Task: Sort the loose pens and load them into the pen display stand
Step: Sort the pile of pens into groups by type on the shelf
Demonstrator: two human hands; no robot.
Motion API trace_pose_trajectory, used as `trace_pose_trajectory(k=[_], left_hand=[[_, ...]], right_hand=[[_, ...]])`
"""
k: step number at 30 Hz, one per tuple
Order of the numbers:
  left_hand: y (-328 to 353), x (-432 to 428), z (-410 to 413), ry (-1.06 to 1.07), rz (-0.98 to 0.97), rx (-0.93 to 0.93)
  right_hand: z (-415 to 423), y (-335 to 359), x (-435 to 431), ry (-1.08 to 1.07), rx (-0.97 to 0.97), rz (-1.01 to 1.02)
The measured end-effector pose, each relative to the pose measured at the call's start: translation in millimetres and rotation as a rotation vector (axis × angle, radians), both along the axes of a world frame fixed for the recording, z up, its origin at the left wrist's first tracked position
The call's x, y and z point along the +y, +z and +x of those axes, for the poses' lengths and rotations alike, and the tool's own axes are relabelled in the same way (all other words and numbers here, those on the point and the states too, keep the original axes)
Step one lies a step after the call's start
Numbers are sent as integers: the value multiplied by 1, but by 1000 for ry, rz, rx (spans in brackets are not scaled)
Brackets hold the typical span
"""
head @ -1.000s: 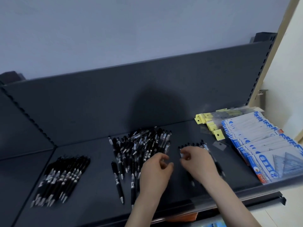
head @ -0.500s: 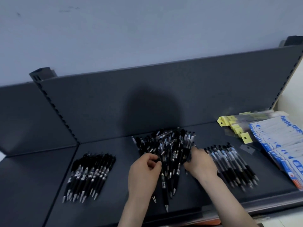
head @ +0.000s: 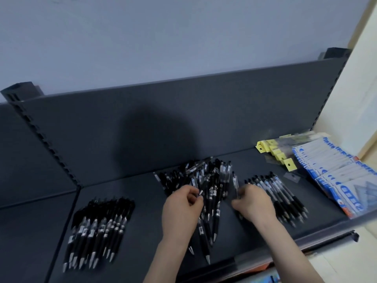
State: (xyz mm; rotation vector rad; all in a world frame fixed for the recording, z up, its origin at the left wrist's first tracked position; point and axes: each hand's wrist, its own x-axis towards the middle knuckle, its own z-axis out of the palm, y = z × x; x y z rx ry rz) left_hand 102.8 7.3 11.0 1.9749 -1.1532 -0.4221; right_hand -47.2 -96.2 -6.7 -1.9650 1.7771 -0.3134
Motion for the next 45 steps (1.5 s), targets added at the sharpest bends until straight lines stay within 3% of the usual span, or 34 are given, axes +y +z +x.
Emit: trace_pose_trajectory(k=[5, 14, 22, 26, 30, 34, 40, 45], left_hand=[[8, -45, -16, -110, 27, -113], [6, -136, -52, -297, 362, -677], [-2, -161, -66, -292, 575, -747], [7, -155, -75, -244, 496, -627], [8, -132, -90, -197, 353, -244], [-11, -108, -109, -169, 349, 80], [-27, -103, -129, -117, 307, 241], [-28, -105, -140, -92, 313, 195]], right_hand=[[-23, 7, 8, -18, -112, -24], [-59, 16, 18, 4, -242, -75], [-91, 18, 4, -9, -268, -60], [-112, 20, -7, -24, -273, -52], [-133, 20, -23, -13, -250, -78], [-143, 17, -37, 32, -172, -73], [-147, 13, -50, 94, -1, -81], [-148, 9, -52, 130, 3, -70]])
